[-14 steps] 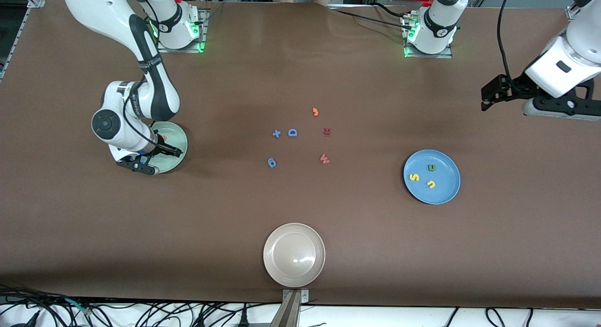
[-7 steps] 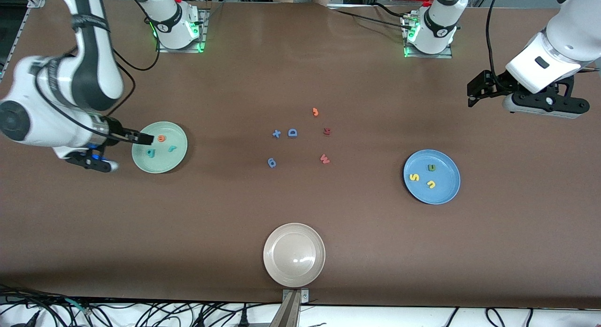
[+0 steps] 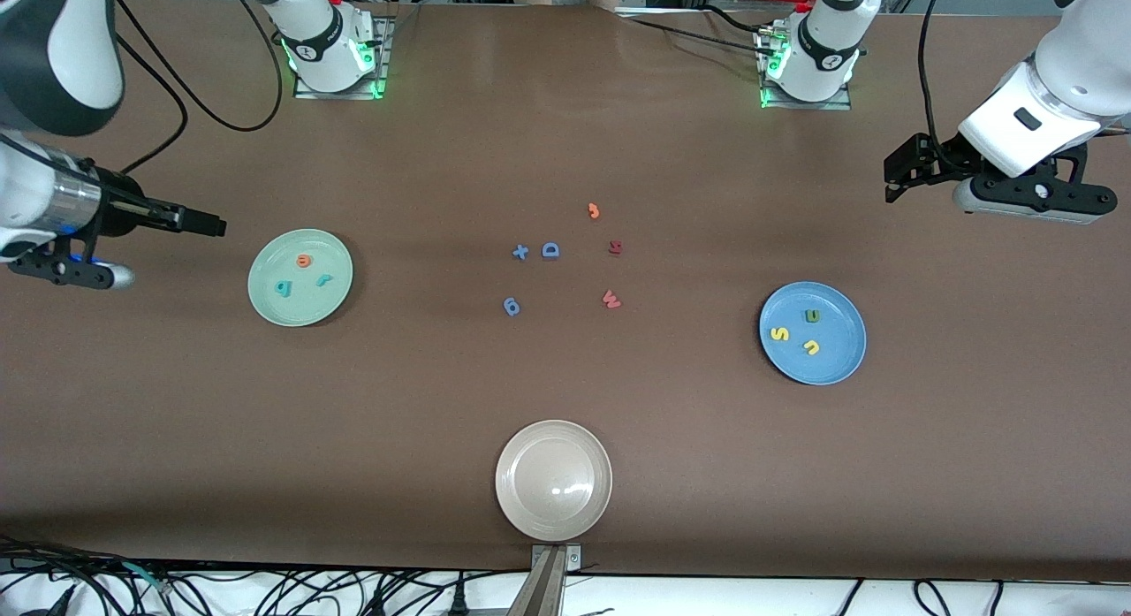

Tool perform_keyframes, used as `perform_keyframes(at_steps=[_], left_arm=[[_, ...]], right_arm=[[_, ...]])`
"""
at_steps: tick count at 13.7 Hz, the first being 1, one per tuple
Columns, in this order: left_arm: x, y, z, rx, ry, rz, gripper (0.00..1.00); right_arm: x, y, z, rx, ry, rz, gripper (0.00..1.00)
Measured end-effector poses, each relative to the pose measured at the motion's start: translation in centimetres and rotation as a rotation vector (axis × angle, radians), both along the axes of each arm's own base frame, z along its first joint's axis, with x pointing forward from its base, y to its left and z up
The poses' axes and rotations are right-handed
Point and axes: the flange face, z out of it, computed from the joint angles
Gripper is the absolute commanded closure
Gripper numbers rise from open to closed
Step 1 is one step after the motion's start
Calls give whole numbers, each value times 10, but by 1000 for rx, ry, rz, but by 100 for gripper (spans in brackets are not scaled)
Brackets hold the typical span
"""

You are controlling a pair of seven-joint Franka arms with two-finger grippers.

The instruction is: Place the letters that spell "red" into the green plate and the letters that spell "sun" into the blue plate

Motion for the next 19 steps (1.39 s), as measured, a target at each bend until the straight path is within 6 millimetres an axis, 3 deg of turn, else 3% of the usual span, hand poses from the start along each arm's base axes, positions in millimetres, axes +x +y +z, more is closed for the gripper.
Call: perform_keyframes(at_steps=[3,7,9,13,19], left_arm=[[0,-1,0,0,0,-2,0],[0,-1,0,0,0,-3,0],[0,-1,0,0,0,-2,0],[0,2,1,0,-3,3,0],[1,6,3,-1,-7,13,0]], right_arm=[[-9,-11,34,-57,-62,34,1],[-6,6,62,-109,-143,100,1],[-5,5,75,-125,-190,108,1],[-1,-9,80,-124,-241,88,1],[2,-7,81,-122,-262,93,0]])
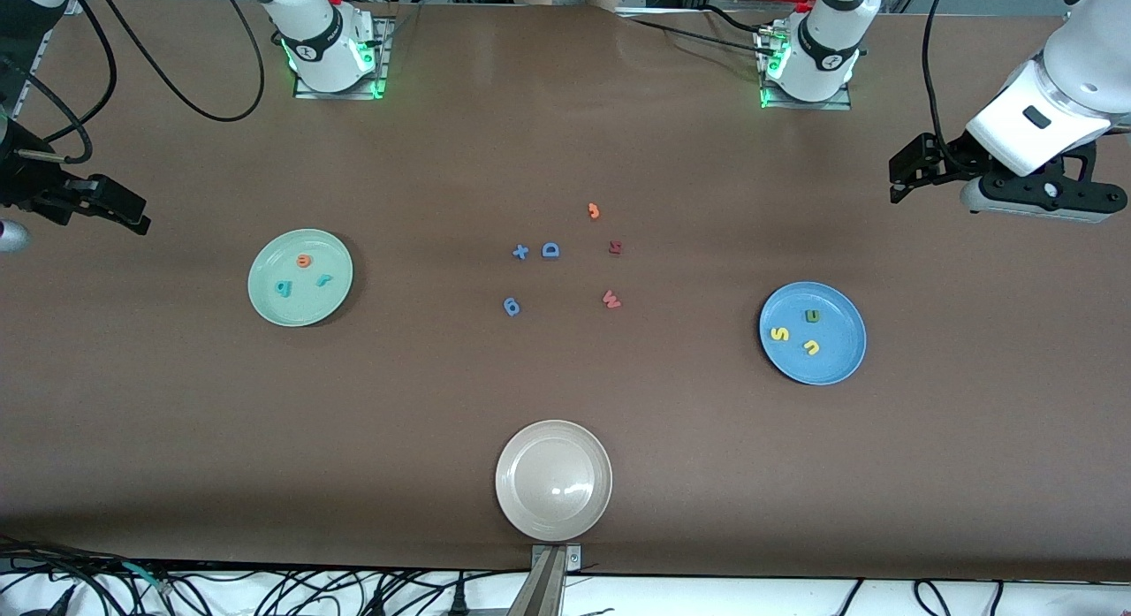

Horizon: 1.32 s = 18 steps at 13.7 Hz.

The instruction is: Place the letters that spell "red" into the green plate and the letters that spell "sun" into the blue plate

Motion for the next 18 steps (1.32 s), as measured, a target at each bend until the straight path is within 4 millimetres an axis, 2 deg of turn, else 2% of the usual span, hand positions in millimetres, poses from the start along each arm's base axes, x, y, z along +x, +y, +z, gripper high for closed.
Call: perform_keyframes(at_steps=[12,18], left_arm=[[1,6,0,0,0,11,0],[4,44,0,-1,3,77,0]], right_arm=[[1,15,1,3,-14,-12,0],[1,15,1,3,-14,-14,0]])
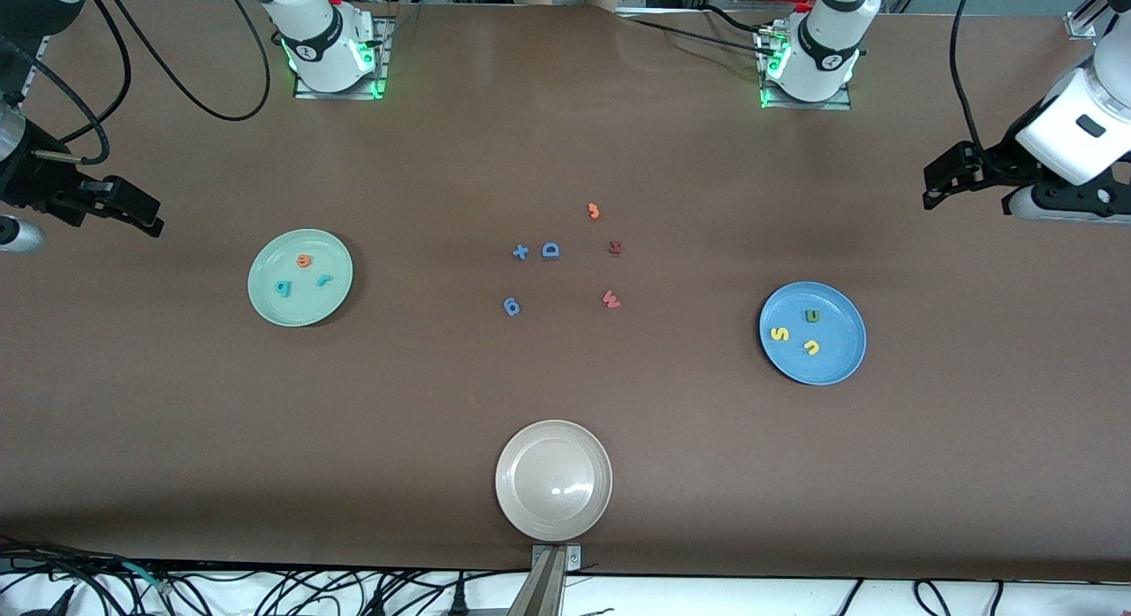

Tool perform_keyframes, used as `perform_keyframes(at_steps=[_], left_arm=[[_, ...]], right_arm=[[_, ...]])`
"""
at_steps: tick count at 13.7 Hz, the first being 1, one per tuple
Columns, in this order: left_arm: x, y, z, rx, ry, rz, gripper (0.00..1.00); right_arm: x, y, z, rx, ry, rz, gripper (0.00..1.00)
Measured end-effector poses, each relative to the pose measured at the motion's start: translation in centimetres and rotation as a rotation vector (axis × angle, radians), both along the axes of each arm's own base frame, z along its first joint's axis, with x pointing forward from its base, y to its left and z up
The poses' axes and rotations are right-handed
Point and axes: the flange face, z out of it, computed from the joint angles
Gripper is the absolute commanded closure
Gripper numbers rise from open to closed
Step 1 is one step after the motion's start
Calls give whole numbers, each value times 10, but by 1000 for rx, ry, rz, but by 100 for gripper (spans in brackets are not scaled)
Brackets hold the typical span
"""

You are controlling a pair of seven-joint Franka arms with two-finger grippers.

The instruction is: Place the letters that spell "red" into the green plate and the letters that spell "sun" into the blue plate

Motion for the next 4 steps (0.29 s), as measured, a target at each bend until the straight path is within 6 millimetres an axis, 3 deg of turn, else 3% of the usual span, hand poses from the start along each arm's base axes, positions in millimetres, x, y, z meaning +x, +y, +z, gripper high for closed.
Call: perform_keyframes(at_steps=[2,4], left_arm=[[0,10,0,-2,4,2,0],[0,6,0,-3,4,-7,0]], right_arm=[[0,0,0,0,0,-1,0],[0,0,0,0,-1,-1,0]])
